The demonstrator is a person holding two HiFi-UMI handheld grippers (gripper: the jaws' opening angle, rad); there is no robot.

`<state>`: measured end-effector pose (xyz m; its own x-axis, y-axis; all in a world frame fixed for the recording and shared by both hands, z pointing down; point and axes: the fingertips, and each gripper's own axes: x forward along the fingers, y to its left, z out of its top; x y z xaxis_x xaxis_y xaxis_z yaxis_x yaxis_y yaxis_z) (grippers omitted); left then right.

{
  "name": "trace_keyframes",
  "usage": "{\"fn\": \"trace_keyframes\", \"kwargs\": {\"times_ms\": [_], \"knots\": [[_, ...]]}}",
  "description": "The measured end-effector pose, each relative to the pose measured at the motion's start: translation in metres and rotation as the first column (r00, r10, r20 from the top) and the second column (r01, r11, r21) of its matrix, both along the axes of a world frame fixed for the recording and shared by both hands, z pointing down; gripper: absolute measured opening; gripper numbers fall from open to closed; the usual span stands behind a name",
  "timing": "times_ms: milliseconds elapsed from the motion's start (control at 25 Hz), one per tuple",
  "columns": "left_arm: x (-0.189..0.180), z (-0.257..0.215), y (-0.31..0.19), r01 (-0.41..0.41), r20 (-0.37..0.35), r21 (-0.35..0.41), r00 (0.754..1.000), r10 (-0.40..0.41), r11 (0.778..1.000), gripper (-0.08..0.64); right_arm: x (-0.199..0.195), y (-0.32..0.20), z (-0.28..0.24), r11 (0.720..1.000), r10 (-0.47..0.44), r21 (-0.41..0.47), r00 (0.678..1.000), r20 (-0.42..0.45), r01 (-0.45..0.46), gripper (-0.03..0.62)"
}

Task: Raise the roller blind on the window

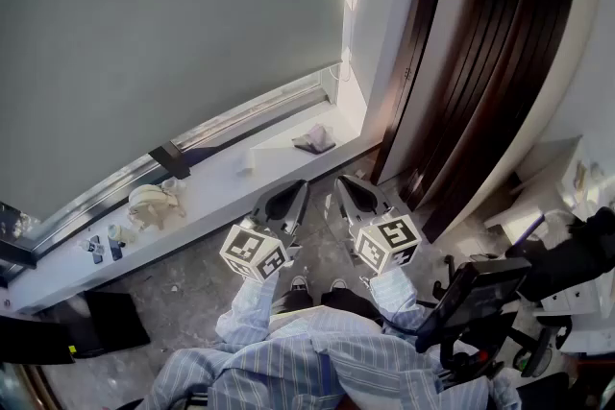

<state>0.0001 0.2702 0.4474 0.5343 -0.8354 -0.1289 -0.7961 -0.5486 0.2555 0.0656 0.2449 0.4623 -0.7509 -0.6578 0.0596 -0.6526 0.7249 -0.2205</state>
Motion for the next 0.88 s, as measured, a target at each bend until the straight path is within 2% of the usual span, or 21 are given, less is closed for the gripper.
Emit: {"fn": "trace_keyframes", "kwargs": {"times_ms": [480, 720, 880], "knots": [[0.008, 0.001, -0.013, -0.007, -0.007, -0.007, 1.000, 0.007, 1.000, 0.005, 0.008, -0.013, 0.004, 1.000, 0.006, -0.006, 1.000, -0.010, -0.006, 0.006], [0.017, 0.000, -0.027, -0.009, -0.004, -0.005, 1.000, 0.009, 1.000, 0.005, 0.019, -0.025, 0.001, 1.000, 0.002, -0.007, 1.000, 0.028, -0.002, 0.006], [0.024, -0.001, -0.039, -0.006, -0.003, -0.007, 1.000, 0.006, 1.000, 0.005, 0.027, -0.035, -0.002, 1.000, -0.012, 0.009, 1.000, 0.013, 0.012, 0.006]]}}
